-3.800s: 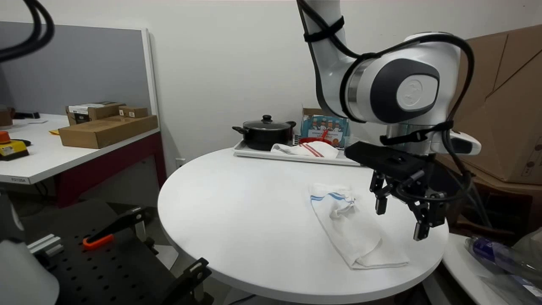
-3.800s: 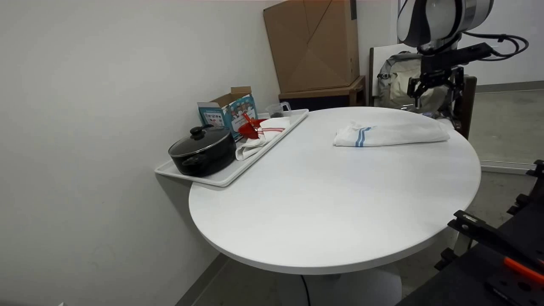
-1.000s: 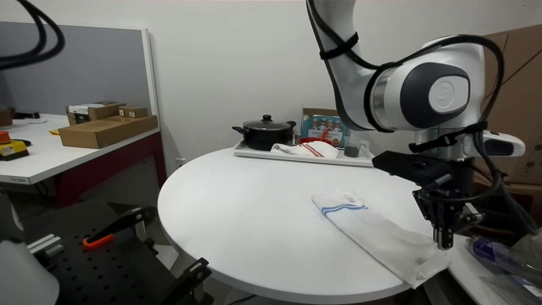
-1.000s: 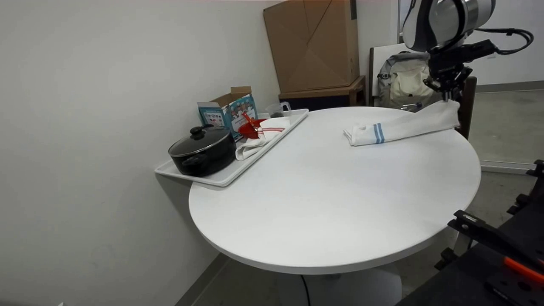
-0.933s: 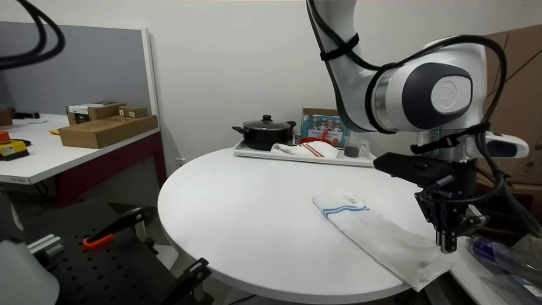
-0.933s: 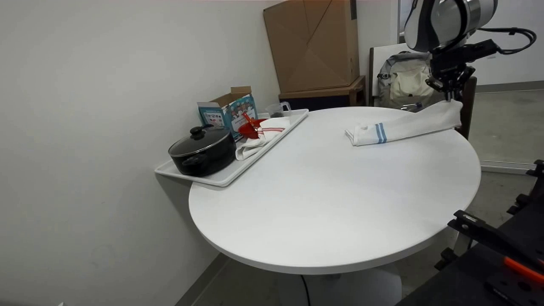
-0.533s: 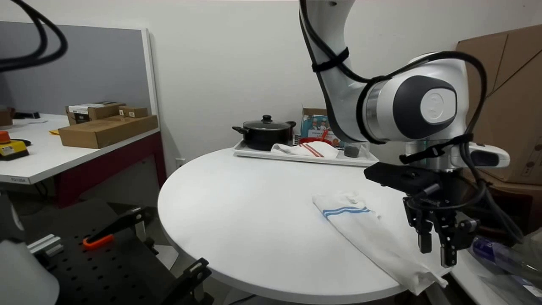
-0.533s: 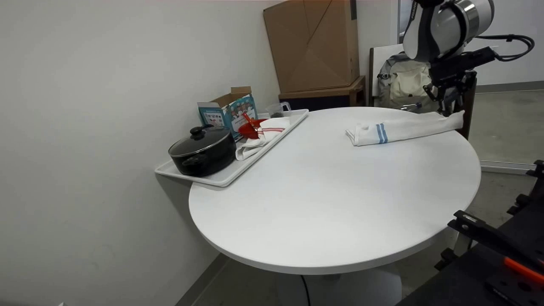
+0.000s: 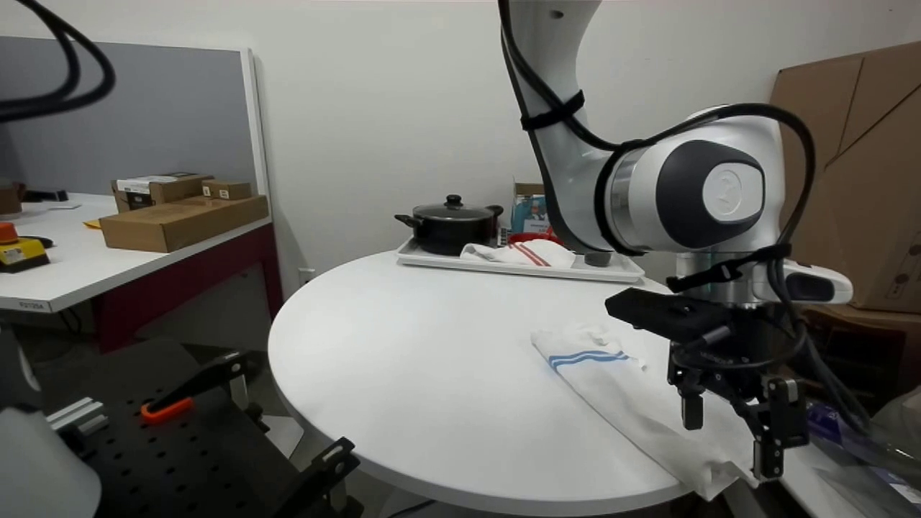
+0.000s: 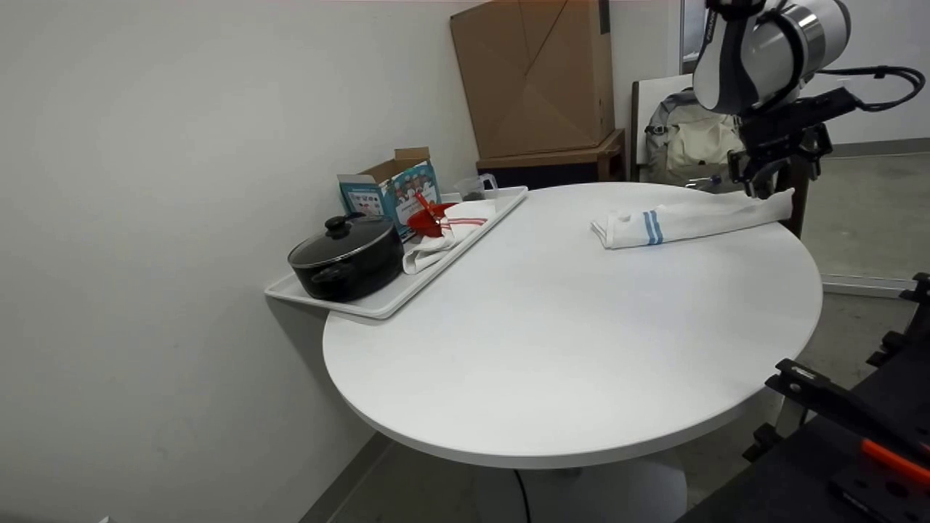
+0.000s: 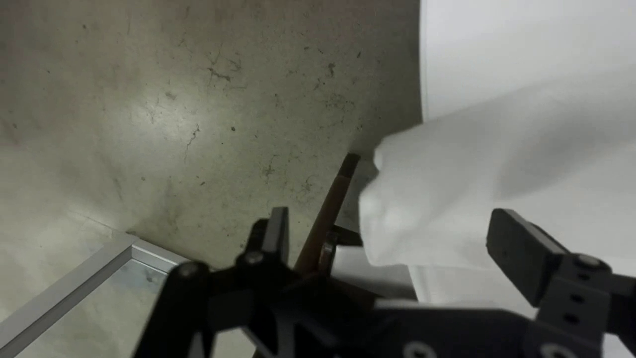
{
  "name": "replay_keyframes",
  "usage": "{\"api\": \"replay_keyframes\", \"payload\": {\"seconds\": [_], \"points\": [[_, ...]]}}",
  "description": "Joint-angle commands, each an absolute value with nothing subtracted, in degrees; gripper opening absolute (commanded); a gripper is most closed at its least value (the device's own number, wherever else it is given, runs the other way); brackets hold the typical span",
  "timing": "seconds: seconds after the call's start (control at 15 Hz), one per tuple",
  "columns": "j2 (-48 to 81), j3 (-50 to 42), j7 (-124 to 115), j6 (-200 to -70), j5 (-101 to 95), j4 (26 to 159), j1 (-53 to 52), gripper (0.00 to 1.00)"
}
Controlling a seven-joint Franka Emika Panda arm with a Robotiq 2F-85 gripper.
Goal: Fold the towel on the table
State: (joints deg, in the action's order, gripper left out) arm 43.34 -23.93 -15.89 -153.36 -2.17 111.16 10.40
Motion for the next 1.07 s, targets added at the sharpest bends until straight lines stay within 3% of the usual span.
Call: {"api": "replay_keyframes", "payload": {"seconds": [0.0, 0.4, 1.0], "points": [[39.43, -24.36, -13.85, -151.07, -2.15, 115.14, 13.15, 1.00], [31.56, -19.62, -0.20, -153.13, -1.18, 118.61, 22.50, 1.00], [29.88, -2.28, 28.02, -146.89, 15.93, 115.32, 40.57, 1.00]]}}
